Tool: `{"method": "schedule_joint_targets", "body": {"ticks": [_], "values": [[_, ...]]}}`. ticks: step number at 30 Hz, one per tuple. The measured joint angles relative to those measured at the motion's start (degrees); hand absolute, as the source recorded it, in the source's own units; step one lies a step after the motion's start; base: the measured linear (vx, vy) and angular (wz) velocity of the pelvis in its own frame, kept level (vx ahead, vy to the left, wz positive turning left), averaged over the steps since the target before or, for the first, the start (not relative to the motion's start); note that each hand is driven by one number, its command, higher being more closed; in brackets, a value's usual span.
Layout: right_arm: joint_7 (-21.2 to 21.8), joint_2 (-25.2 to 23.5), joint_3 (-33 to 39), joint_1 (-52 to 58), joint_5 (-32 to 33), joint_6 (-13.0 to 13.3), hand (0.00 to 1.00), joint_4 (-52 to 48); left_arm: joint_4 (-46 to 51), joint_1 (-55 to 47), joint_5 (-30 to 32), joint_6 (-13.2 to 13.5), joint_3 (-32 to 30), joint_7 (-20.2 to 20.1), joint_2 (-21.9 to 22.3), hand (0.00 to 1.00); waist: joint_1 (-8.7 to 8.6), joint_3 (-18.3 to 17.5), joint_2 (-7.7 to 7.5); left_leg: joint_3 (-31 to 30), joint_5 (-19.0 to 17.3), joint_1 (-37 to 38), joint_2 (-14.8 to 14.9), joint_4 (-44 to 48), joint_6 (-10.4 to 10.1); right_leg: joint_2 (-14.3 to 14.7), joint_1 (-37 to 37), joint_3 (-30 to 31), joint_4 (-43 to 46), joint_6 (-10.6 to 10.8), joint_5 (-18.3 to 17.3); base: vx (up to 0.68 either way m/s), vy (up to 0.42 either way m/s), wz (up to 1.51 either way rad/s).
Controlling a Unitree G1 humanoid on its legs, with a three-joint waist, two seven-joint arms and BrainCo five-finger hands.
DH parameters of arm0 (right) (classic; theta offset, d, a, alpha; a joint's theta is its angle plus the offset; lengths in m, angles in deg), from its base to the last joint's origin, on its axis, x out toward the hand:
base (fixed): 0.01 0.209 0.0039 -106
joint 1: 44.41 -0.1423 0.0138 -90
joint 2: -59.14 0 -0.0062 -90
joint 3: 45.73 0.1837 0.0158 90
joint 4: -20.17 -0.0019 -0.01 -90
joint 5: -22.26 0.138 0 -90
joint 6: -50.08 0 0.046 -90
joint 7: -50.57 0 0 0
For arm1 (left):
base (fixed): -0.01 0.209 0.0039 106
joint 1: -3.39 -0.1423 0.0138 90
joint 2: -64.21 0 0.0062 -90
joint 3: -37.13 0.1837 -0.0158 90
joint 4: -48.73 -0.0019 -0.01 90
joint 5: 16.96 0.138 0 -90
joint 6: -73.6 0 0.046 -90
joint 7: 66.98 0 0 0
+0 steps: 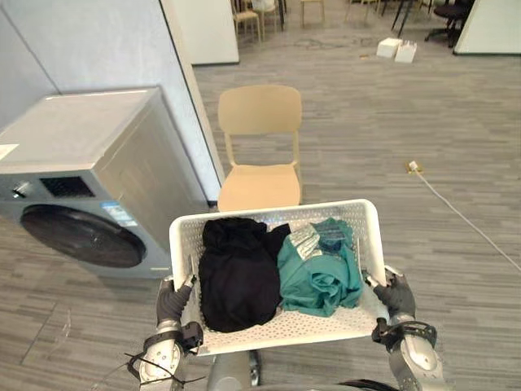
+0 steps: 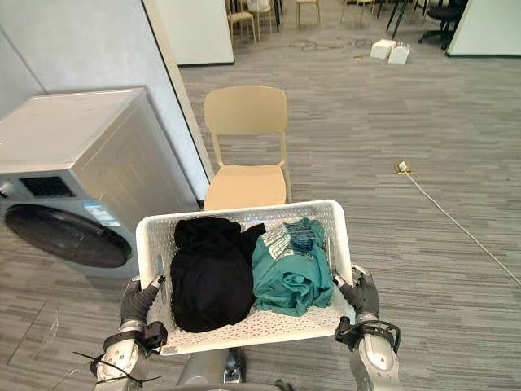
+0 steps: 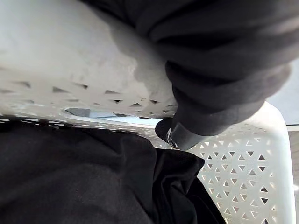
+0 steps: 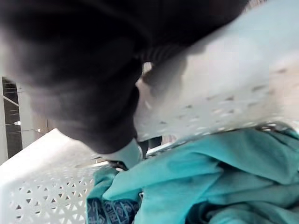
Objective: Pick up the laundry basket with both hands and put the clothes into the washing machine.
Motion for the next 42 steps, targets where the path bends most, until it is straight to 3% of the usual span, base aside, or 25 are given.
{"method": "schedule_joint_targets", "body": {"ticks": [1,2,3,4,5,7,8,10,11,12,14,15,16,17,19,21,22,24,26,27,30,35,38,42], "values": [[0.00,-1.22,0.63,-0.06,-0.08,-0.03,1.00,1.41,-1.70,1.81,0.18,-0.18,0.24,-0.19,-1.23,1.00,-1.35,-1.32,-2.73,2.86,-4.51,-0.76,-1.43,6.28,3.51,-2.89,-2.38,2.00,8.88,3.42,1.26,1.01,0.368,0.09],[0.10,-1.83,1.66,0.03,-0.11,-0.03,1.00,1.46,-2.10,2.54,0.34,-0.27,0.58,-0.57,-1.26,1.00,-2.06,-1.11,-3.55,4.24,-8.75,0.30,-1.96,9.61,4.48,-3.33,-6.03,3.56,20.16,8.27,5.07,0.99,0.352,0.30],[0.32,-2.40,2.18,0.15,-0.22,-0.02,1.00,1.48,-2.28,2.81,0.38,-0.27,0.63,-0.62,-1.54,1.00,-2.20,-0.53,-4.71,4.90,-13.27,3.69,-3.35,9.44,4.37,-4.61,-9.51,4.65,30.58,10.95,11.07,0.82,0.297,0.12],[0.83,-3.31,2.44,0.77,-0.69,-0.02,1.00,1.80,-3.56,3.83,0.49,-0.49,0.86,-0.62,-2.33,1.00,-2.55,-0.44,-5.88,5.01,-15.74,7.56,-5.29,9.11,5.09,-7.09,-14.44,4.32,42.98,11.66,22.10,0.78,0.210,0.14],[1.14,-3.51,2.68,1.13,-1.41,-0.02,1.00,2.50,-4.02,4.20,0.68,-1.42,0.87,-0.59,-2.71,1.00,-3.54,-0.25,-5.54,4.52,-16.94,11.89,-6.22,8.17,5.72,-8.33,-18.80,1.74,52.29,8.32,21.10,0.64,0.130,0.18],[1.31,-4.37,3.03,1.66,-1.72,-0.02,1.00,3.17,-4.04,4.06,1.32,-1.92,1.03,-0.61,-2.98,1.00,-3.87,0.66,-3.71,3.10,-17.02,18.98,-6.42,3.59,5.82,-7.73,-22.56,-1.92,55.79,3.32,17.60,0.62,0.066,0.13],[1.49,-4.76,3.56,2.95,-1.71,0.22,1.00,3.14,-4.02,4.09,1.83,-1.95,1.92,-0.60,-3.53,1.00,-4.07,0.42,-1.39,1.21,-16.83,24.86,-5.89,-2.32,5.51,-6.20,-26.43,-6.22,52.60,1.45,13.37,0.59,0.035,0.20],[1.77,-5.10,3.67,3.44,-1.63,0.39,1.00,2.90,-3.99,4.11,1.79,-1.67,2.28,-0.60,-3.98,1.00,-5.08,0.03,-0.38,-0.05,-16.54,28.25,-5.32,-5.82,5.04,-4.94,-29.93,-9.02,43.98,1.25,9.87,0.56,-0.022,0.48],[1.83,-5.23,3.66,3.40,-1.55,0.39,1.00,2.95,-4.13,4.20,1.66,-1.54,2.29,-0.56,-4.35,1.00,-5.91,0.06,-0.68,-1.02,-16.62,29.85,-5.33,-6.36,4.89,-4.35,-32.02,-9.40,34.95,1.56,9.11,0.69,-0.105,0.85],[1.85,-5.25,3.58,3.81,-1.42,0.39,1.00,3.14,-4.75,4.17,1.66,-1.47,2.39,-0.55,-4.37,1.00,-6.50,-0.18,-1.13,-1.97,-17.61,30.81,-5.09,-5.94,3.13,-2.47,-33.37,-8.07,22.34,1.33,10.17,0.57,-0.123,0.80],[1.83,-5.51,3.25,5.21,-1.02,0.47,1.00,2.94,-5.50,4.25,1.70,-1.24,2.52,-0.54,-4.89,1.00,-6.88,-0.35,-2.50,-2.87,-19.55,30.96,-5.58,-3.68,0.01,-2.27,-32.57,-6.00,12.31,-0.82,18.21,0.55,-0.150,0.70],[1.49,-3.55,3.44,5.37,-0.28,-0.01,1.00,4.44,-8.50,4.78,2.48,-1.77,2.90,-0.49,-2.77,1.00,-6.44,-0.65,-0.21,-4.39,-20.26,29.37,-2.39,2.72,-1.63,-1.27,-30.67,-8.97,13.82,-1.57,15.41,0.53,-0.139,0.62],[1.45,-3.06,3.29,5.59,-0.07,-0.09,1.00,4.42,-8.49,4.45,2.50,-1.99,2.99,-0.50,-2.70,1.00,-6.39,-0.50,-0.33,-4.23,-19.32,27.71,-1.70,7.02,-1.97,-1.22,-29.86,-9.53,13.75,-1.71,14.18,0.50,-0.130,0.63],[1.29,-2.65,2.96,6.34,0.13,-0.10,1.00,3.58,-8.46,4.22,2.50,-2.01,3.06,-0.50,-2.39,1.00,-5.79,0.46,-0.51,-3.71,-16.48,23.29,1.10,17.51,-1.52,-1.31,-27.60,-10.77,13.71,-2.40,12.24,0.36,-0.125,0.42],[1.13,-2.60,2.67,7.92,0.18,-0.09,1.00,1.90,-8.42,3.83,2.51,-2.02,3.05,-0.49,-2.22,1.00,-5.02,1.03,-1.20,-0.02,-16.78,18.22,5.98,26.75,-1.77,-1.21,-24.09,-12.22,12.39,-3.04,10.72,0.38,-0.139,0.42],[1.12,-2.57,2.56,8.39,0.17,-0.09,1.00,0.54,-8.19,3.57,2.32,-1.66,2.99,-0.49,-2.13,1.00,-4.58,1.35,-2.51,2.16,-17.54,14.74,8.24,26.08,-0.55,-2.21,-20.94,-12.80,9.24,-3.08,10.64,0.39,-0.107,0.25],[1.10,-2.39,2.59,8.09,0.18,-0.02,1.00,0.53,-8.18,3.59,2.26,-1.13,2.99,-0.48,-2.07,1.00,-3.75,1.42,-3.17,2.09,-17.51,13.51,8.05,20.33,-0.59,-3.10,-19.96,-12.41,7.71,-2.92,10.74,0.30,-0.011,-0.12],[1.11,-1.61,2.61,7.70,0.21,0.16,1.00,1.19,-8.19,3.09,2.17,-1.01,2.99,-0.48,-1.48,1.00,-3.43,1.06,-2.56,0.58,-16.25,13.69,7.70,6.66,-1.69,-3.27,-19.71,-12.16,6.72,-2.27,10.69,0.20,0.085,-0.22],[1.11,-1.26,2.95,7.71,0.35,0.18,1.00,2.28,-8.69,2.86,2.30,-1.28,3.31,-0.50,-0.98,1.00,-3.93,0.45,0.08,-1.44,-7.75,13.85,7.57,-2.34,-3.06,-3.12,-20.06,-11.46,8.09,0.46,9.25,0.21,0.254,-0.21],[1.12,-1.56,2.98,7.62,0.36,0.16,1.00,3.83,-9.53,2.81,2.33,-1.28,3.59,-0.50,-1.45,1.00,-3.97,0.32,0.22,-1.18,-7.23,14.45,7.01,-3.03,-5.46,-3.79,-20.67,-9.85,9.45,1.97,8.37,0.18,0.273,-0.24],[1.43,-2.91,2.68,7.67,0.34,-0.01,1.00,6.42,-11.82,3.23,2.32,-1.36,3.74,-0.50,-3.31,1.00,-3.69,0.52,-1.63,2.00,-7.29,16.61,3.66,-7.34,-5.52,-6.28,-21.58,-6.50,7.61,4.93,9.24,0.09,0.219,-0.30],[1.80,-3.86,2.12,5.16,0.02,-0.30,1.00,9.19,-13.11,5.01,2.28,-1.39,2.57,-0.34,-5.23,1.00,-3.96,4.22,-3.63,5.11,-8.29,13.99,2.92,-5.86,-3.98,-6.78,-24.70,-3.28,4.88,6.71,12.01,-0.02,0.149,-0.29],[1.21,-3.83,2.23,1.27,0.05,-0.22,1.00,9.29,-13.97,9.48,2.21,-1.33,2.18,0.79,-5.63,1.00,-5.38,7.85,-3.17,5.74,-8.75,9.03,3.90,-3.10,-3.35,-6.04,-29.00,-2.00,4.93,6.76,13.92,-0.13,0.060,-0.23],[-1.23,-3.34,2.52,-4.63,0.06,0.19,1.00,9.19,-17.04,17.91,2.17,-1.26,1.76,2.40,-6.86,1.00,-5.92,13.96,-3.36,7.35,-10.03,2.89,6.10,1.59,-2.96,-4.42,-35.13,0.42,6.02,6.77,15.98,-0.19,0.045,-0.31]]}}
